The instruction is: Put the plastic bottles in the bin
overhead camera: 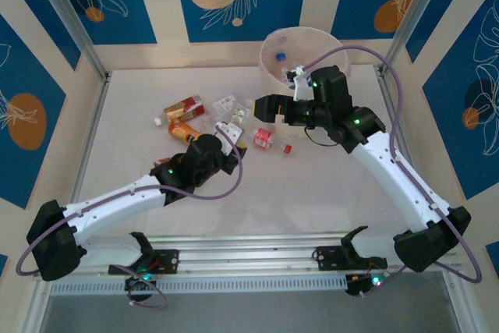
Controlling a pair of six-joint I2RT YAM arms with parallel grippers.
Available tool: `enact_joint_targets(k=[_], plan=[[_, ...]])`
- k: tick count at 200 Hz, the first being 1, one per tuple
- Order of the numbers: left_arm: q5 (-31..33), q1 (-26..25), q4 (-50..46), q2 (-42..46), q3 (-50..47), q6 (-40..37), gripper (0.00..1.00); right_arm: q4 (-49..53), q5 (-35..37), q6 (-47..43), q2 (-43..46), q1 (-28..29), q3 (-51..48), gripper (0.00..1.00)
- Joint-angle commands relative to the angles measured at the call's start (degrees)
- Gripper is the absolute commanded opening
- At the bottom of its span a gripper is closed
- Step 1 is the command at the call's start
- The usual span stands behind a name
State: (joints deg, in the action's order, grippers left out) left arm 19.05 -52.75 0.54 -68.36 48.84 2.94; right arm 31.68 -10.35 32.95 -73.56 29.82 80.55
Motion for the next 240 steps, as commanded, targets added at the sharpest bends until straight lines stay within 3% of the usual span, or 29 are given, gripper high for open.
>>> enact_joint_targets(k=[1, 38, 94, 148, 173, 181, 198, 240], plan=[[-3.3, -0.6, 4.8, 1.8, 0.4, -2.9, 0.31, 0.6, -3.4, -1.8, -1.7, 0.9, 1.9, 0.99], [-6.8, -0.6, 5.1, 2.6, 0.5, -3.1, 0.31, -0.5, -5.5, -2.9, -3.7, 2.4, 2.6, 1.0], [-8.6, -0.6, 5.3, 2.9, 0.9, -3.4, 0.31, -2.2, -7.4, -2.7, -5.4, 3.2, 3.2, 0.87], [-7.9, -0.6, 5.0, 2.4, 2.1, -3.3, 0.36, -2.7, -8.5, -2.7, -6.7, 4.3, 3.9, 0.63], [-7.0, -0.7, 4.1, 2.4, 2.3, -2.9, 0.56, -2.2, -7.6, -3.2, -6.3, 4.3, 4.5, 0.49], [-6.9, -0.6, 3.7, 2.6, 2.4, -2.8, 0.66, -1.9, -7.1, -3.4, -6.3, 4.3, 4.9, 0.46], [-6.7, -0.5, 2.9, 3.2, 2.2, -2.3, 0.98, -1.0, -5.8, -4.2, -6.3, 4.3, 5.9, 0.42], [-6.8, -0.6, 1.0, 8.0, 1.6, -0.9, 1.0, 4.4, 0.9, -8.6, -7.5, 4.3, 13.7, 0.39]])
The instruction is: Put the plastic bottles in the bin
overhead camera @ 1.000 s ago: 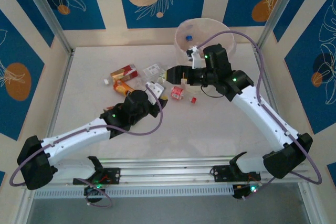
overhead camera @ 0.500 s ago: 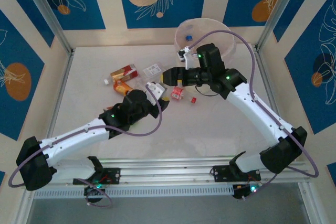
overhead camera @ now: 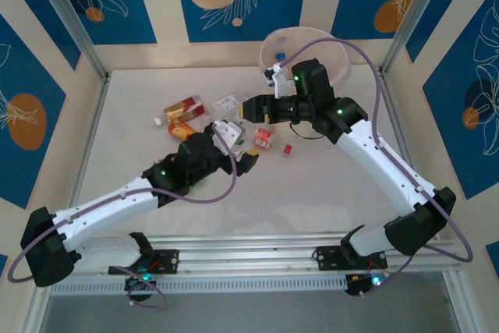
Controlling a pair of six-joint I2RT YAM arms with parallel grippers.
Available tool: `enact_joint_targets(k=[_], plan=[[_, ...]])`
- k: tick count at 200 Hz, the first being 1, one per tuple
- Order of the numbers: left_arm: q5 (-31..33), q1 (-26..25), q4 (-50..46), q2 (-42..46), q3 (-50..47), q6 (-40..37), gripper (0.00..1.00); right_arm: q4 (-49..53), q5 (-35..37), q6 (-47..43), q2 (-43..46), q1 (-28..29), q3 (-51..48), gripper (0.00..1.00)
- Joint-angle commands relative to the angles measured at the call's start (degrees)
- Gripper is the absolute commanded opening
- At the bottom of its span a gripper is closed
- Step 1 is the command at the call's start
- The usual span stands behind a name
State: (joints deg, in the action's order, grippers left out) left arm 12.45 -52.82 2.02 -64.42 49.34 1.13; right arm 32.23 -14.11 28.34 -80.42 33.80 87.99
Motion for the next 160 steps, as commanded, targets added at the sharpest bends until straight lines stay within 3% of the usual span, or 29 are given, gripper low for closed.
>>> enact_joint_targets(k=[1, 61, 116, 160], plan=[[-0.2, -0.5, -0.5, 4.3, 1.0, 1.0, 1.0, 4.0, 5.0, -4.3, -0.8, 0.3, 6.7, 0.39], [5.1, -0.6, -2.0, 12.8, -2.0, 2.6, 1.0, 14.5, 25.6, -16.5, -8.4, -0.4, 30.5, 0.39], [9.2, -0.5, -3.5, 12.9, -2.5, 4.0, 0.99, 17.0, 47.1, -26.0, -19.3, -2.8, 46.9, 0.38], [11.7, -0.5, -4.6, 12.7, -2.2, 4.1, 1.0, 18.3, 52.9, -29.4, -28.8, -8.3, 55.1, 0.36]])
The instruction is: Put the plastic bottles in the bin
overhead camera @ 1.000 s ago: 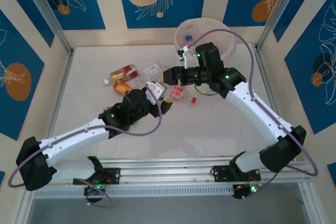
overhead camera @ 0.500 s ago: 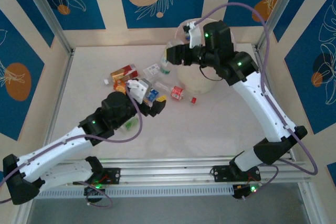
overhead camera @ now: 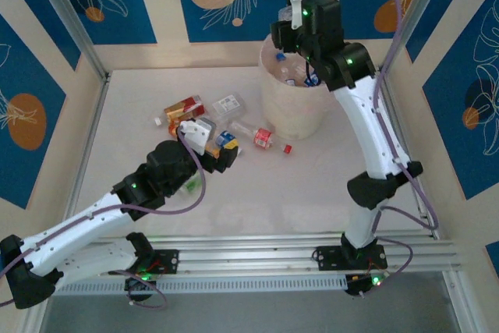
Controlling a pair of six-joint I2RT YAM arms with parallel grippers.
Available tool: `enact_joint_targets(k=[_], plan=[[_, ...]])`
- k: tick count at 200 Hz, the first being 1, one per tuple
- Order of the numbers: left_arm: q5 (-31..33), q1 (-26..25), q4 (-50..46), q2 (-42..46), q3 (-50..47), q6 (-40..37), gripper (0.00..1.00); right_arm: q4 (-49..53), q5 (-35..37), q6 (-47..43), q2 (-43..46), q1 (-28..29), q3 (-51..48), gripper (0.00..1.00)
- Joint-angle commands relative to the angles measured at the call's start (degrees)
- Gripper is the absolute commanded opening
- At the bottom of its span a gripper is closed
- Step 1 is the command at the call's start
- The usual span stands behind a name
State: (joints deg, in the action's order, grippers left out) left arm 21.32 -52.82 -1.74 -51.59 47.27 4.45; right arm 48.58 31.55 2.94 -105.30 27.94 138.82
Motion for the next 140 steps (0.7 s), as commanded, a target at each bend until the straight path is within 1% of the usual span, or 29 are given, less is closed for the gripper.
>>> enact_joint_targets(k=[1, 36, 59, 81, 118, 140], plan=[[2.9, -0.5, -0.8, -0.1, -0.2, 0.9, 1.0, 2.0, 7.4, -4.0, -4.1, -2.5, 4.4, 0.36], [4.6, -0.5, -2.0, 0.0, -0.2, 1.5, 1.0, 4.2, 8.3, -5.2, -9.9, -6.0, 8.4, 0.36], [5.3, -0.5, -2.6, 0.3, -0.3, 1.9, 0.99, 5.7, 7.2, -5.2, -11.8, -7.7, 8.2, 0.36], [5.9, -0.4, -3.0, 0.3, -0.3, 2.1, 0.99, 7.0, 7.8, -6.2, -13.6, -8.6, 7.4, 0.37], [6.9, -0.3, -3.3, 0.1, -0.3, 2.5, 0.99, 7.0, 8.4, -7.7, -16.0, -9.6, 5.1, 0.41], [7.2, -0.2, -3.3, 0.0, -0.2, 2.7, 1.0, 7.0, 9.0, -9.3, -18.1, -9.8, 5.3, 0.46]])
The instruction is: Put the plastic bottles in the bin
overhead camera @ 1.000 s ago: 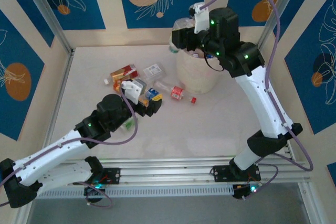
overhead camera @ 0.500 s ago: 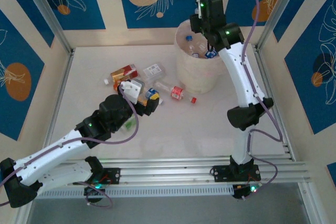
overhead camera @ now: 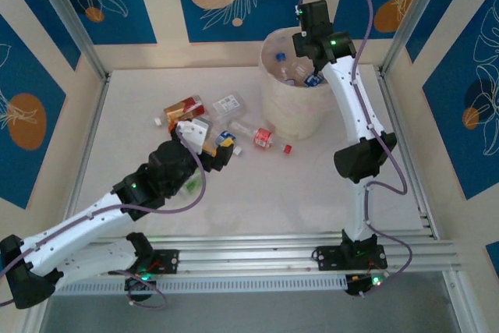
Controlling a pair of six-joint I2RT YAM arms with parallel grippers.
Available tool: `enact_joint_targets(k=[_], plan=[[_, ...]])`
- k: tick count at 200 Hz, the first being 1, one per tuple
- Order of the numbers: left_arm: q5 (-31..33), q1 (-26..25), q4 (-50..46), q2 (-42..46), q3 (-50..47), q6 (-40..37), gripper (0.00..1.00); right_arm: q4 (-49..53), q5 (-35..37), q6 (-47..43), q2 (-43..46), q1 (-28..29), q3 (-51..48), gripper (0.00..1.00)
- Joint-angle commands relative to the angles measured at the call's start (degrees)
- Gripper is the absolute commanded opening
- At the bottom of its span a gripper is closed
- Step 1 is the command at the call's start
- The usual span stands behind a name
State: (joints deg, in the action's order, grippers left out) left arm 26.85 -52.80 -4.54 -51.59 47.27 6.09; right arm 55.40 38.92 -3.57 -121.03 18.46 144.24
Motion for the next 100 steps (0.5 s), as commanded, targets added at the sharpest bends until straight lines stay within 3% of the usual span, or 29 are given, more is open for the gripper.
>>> enact_joint_targets(k=[1, 29, 72, 100], plan=[[1.7, -0.2, -0.5, -0.1, -0.2, 1.0, 1.0, 0.2, 1.6, -2.9, -2.5, -0.4, -0.1, 0.46], [2.5, 0.0, -0.9, 0.1, -0.2, 1.0, 1.0, 0.1, 1.6, -4.2, -5.1, -0.4, 0.5, 0.55], [3.9, 0.1, -2.1, 0.6, 0.2, 1.4, 1.0, 1.8, 0.0, -3.8, -7.7, -0.4, 3.7, 0.81], [5.0, 0.2, -3.6, 0.7, 1.0, 2.0, 0.99, 3.3, -2.2, -2.4, -7.6, -0.2, 6.2, 0.91]])
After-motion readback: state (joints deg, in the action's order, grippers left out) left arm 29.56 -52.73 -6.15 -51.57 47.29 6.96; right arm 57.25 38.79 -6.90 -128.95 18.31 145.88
